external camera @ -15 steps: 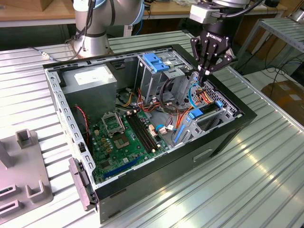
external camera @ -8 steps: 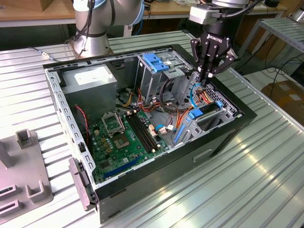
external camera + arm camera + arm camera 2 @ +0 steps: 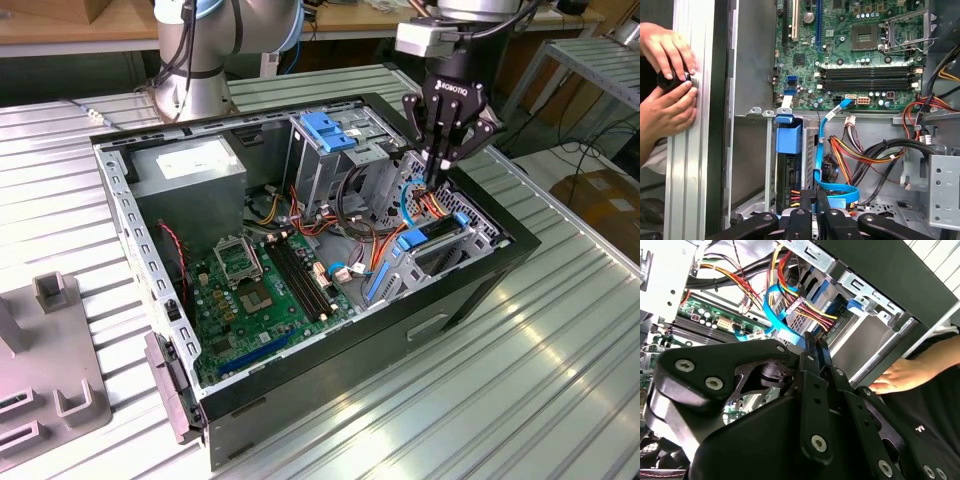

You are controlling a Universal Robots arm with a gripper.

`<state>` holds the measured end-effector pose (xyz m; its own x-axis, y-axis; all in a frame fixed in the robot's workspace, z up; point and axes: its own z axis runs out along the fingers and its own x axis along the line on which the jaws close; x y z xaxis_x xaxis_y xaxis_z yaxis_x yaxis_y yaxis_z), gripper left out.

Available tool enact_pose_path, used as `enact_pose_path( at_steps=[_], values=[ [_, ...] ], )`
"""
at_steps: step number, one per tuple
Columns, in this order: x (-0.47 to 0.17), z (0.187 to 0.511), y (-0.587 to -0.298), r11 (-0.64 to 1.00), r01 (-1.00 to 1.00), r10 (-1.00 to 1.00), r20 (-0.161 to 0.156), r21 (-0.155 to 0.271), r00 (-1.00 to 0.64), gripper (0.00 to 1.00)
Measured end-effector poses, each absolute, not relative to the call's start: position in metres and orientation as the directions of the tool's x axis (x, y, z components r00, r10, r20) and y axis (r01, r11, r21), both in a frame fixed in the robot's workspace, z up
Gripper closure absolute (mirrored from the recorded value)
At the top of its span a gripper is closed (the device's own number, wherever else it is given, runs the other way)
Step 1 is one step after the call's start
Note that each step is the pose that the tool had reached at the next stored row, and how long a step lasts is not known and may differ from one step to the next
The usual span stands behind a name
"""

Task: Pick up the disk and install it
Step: 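Insert the second disk wire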

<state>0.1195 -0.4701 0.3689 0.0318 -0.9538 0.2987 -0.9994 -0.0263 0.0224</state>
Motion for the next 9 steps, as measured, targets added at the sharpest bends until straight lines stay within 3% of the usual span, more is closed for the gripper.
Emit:
enact_pose_path(
  at_steps=[3, 9],
  values=[
    [0.119, 0.366, -0.471, -0.026, -0.999, -0.955, 0.295, 0.022, 0.032, 0.84],
    [0.118, 0.363, -0.492, -0.028, -0.999, -0.971, 0.236, 0.019, 0.031, 0.84]
  ],
)
